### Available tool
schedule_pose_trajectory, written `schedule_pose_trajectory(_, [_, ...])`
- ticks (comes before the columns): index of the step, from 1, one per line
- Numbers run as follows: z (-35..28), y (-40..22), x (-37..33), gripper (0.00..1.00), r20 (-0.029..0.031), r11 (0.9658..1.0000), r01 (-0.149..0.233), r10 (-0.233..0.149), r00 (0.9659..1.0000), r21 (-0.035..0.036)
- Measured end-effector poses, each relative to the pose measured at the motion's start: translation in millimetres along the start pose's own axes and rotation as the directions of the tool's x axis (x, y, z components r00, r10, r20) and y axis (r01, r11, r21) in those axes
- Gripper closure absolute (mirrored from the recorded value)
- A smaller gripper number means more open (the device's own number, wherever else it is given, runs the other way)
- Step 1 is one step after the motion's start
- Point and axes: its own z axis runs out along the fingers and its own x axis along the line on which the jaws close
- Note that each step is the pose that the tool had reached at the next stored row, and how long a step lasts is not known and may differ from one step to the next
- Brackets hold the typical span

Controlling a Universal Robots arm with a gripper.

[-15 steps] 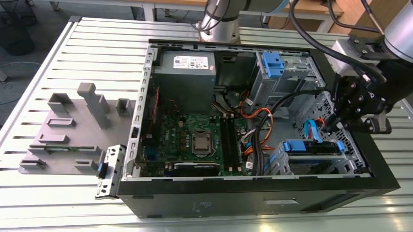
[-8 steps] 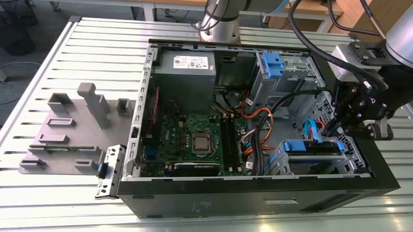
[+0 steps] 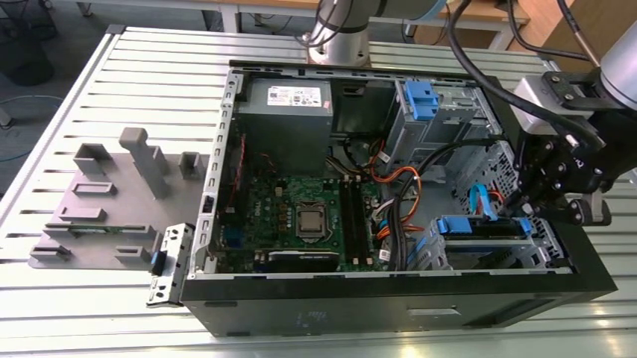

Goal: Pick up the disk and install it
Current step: 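Insert the second disk wire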

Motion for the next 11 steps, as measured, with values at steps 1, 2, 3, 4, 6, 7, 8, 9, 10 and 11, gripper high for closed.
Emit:
schedule_pose_trajectory(1, [0.0, 0.0, 0.8, 0.84, 0.0000, 1.0000, 0.000, 0.000, 1.0000, 0.0000])
schedule_pose_trajectory(2, [-0.1, 0.0, 1.6, 0.84, -0.0001, 1.0000, 0.000, 0.000, 1.0000, 0.0000])
schedule_pose_trajectory(3, [-0.1, 0.0, 2.5, 0.84, -0.0001, 1.0000, 0.000, 0.000, 1.0000, 0.0000])
schedule_pose_trajectory(4, [-0.1, -0.1, 3.3, 0.84, -0.0001, 1.0000, 0.000, 0.000, 1.0000, 0.0000])
schedule_pose_trajectory(6, [-0.1, -0.1, 5.0, 0.84, 0.0000, 1.0000, 0.000, 0.000, 1.0000, 0.0000])
schedule_pose_trajectory(7, [-0.1, -0.1, 5.7, 0.84, -0.0001, 1.0000, 0.000, 0.000, 1.0000, 0.0000])
schedule_pose_trajectory(8, [-0.2, -0.1, 6.1, 0.84, -0.0001, 1.0000, 0.000, 0.000, 1.0000, 0.0000])
schedule_pose_trajectory(9, [-0.1, -0.1, 6.5, 0.84, -0.0001, 1.0000, 0.000, 0.000, 1.0000, 0.0000])
schedule_pose_trajectory(10, [-0.1, -0.1, 6.9, 0.84, -0.0001, 1.0000, 0.000, 0.000, 1.0000, 0.0000])
schedule_pose_trajectory(11, [-0.1, -0.2, 7.2, 0.84, 0.0000, 1.0000, 0.000, 0.000, 1.0000, 0.0000])
